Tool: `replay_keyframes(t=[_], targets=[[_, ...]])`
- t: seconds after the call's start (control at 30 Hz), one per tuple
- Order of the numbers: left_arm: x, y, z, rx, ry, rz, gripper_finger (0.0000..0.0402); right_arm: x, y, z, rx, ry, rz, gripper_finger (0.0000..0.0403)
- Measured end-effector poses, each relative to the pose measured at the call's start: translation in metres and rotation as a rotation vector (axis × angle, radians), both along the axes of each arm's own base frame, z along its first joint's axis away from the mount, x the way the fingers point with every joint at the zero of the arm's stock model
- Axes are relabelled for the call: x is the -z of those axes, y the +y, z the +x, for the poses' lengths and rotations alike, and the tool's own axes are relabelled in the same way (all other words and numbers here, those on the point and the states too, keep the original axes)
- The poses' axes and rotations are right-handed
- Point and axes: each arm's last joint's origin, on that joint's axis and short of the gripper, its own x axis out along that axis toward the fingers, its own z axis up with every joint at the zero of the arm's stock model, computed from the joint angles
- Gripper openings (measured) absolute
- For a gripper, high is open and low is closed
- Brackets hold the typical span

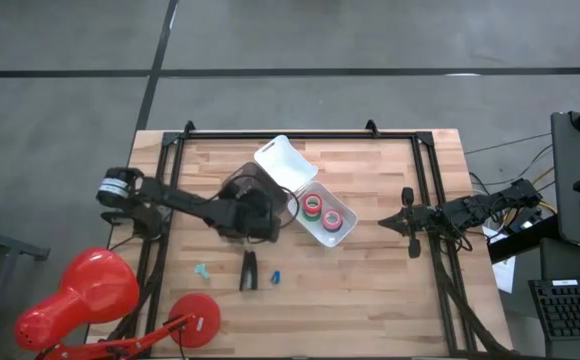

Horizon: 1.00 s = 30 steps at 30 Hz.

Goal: Pick and place Stapler, Stapler remover, tape
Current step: Put the green stapler into the black bin, then put the blue stapler into the black bin

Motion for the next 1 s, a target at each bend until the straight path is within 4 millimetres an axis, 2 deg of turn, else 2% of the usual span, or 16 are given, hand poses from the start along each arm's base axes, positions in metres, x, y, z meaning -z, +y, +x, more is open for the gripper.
replay_keyframes(t=[0.13, 0.27, 1.0], targets=[[0.015, 0.014, -0.007, -0.041, 0.027, -0.064, 0.0085, 0.0, 0.0, 0.0, 0.0, 0.0, 0.0, 0.0008], [0.022, 0.02, -0.009, -0.06, 0.024, -0.088, 0.0083, 0.0, 0.0, 0.0, 0.0, 0.0, 0.0, 0.0008], [0.022, 0.021, -0.008, -0.091, -0.028, -0.098, 0.0159, 0.0, 0.0, 0.0, 0.0, 0.0, 0.0, 0.0008]])
